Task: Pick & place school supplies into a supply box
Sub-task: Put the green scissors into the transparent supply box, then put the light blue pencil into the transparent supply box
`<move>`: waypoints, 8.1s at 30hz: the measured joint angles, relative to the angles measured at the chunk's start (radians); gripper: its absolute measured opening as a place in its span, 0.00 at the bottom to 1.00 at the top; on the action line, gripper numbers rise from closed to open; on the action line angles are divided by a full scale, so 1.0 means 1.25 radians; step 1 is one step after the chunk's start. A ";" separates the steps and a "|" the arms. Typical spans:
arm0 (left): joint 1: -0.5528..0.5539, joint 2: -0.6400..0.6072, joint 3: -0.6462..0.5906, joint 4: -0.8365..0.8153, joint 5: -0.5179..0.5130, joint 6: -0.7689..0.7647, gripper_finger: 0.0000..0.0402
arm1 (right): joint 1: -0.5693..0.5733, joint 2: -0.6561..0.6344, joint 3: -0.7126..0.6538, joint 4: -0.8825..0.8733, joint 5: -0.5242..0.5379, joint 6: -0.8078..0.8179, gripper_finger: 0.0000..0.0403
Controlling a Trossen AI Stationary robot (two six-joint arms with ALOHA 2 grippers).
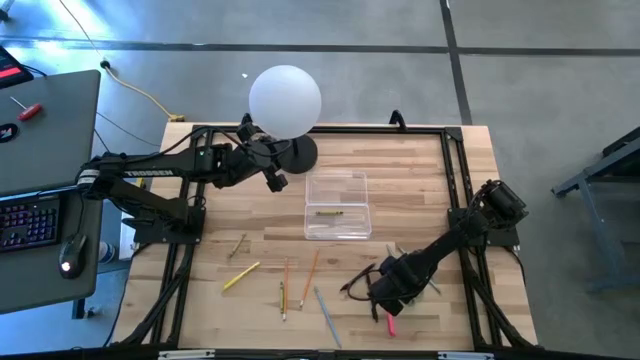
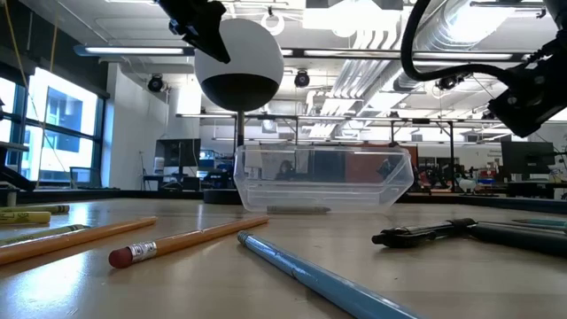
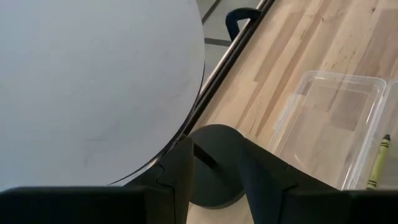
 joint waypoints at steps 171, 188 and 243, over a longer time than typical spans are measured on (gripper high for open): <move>0.000 -0.017 0.000 -0.182 0.041 -0.025 0.40 | -0.095 -0.189 0.041 -0.178 0.230 -0.400 0.30; -0.021 -0.166 -0.075 -0.253 0.039 -0.183 0.40 | 0.115 -0.399 -0.302 0.097 0.033 0.121 0.30; -0.021 -0.170 -0.077 -0.255 0.020 -0.177 0.40 | 0.161 -0.165 -0.299 0.181 -0.086 0.147 0.26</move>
